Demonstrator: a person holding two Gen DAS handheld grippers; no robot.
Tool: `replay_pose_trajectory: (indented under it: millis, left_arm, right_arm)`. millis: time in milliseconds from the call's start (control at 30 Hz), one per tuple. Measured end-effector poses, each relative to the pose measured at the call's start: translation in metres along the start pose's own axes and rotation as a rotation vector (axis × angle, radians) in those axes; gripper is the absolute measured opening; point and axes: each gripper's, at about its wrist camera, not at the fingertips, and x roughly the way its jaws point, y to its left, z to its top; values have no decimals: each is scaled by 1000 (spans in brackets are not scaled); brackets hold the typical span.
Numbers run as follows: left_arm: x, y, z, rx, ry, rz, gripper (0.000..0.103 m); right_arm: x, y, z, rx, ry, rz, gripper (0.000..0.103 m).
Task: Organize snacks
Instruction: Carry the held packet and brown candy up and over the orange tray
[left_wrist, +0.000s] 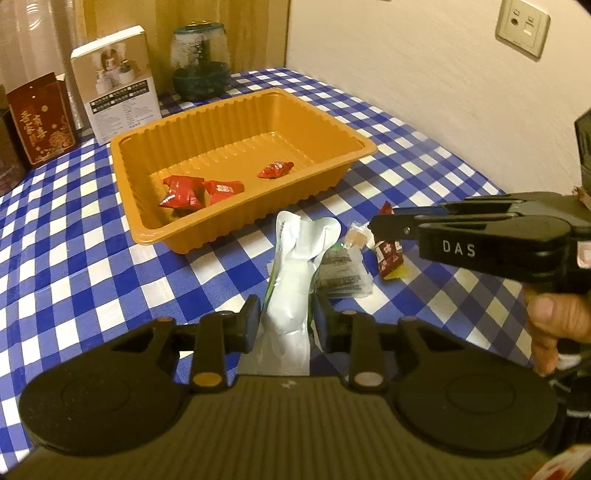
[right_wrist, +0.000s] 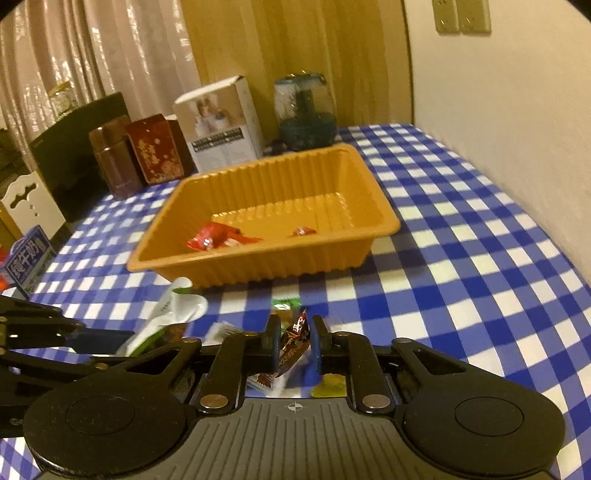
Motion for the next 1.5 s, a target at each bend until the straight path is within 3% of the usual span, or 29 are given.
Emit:
replay_pose_trajectory:
  millis: [767, 1500]
  left_arm:
    - [-12, 5, 32, -171, -130, 82, 28]
    - [11, 42, 78, -240, -181, 139, 28]
  right_arm:
    - [-22, 16, 36, -52, -141, 34, 17]
    - [24, -2, 84, -36, -190, 28, 17]
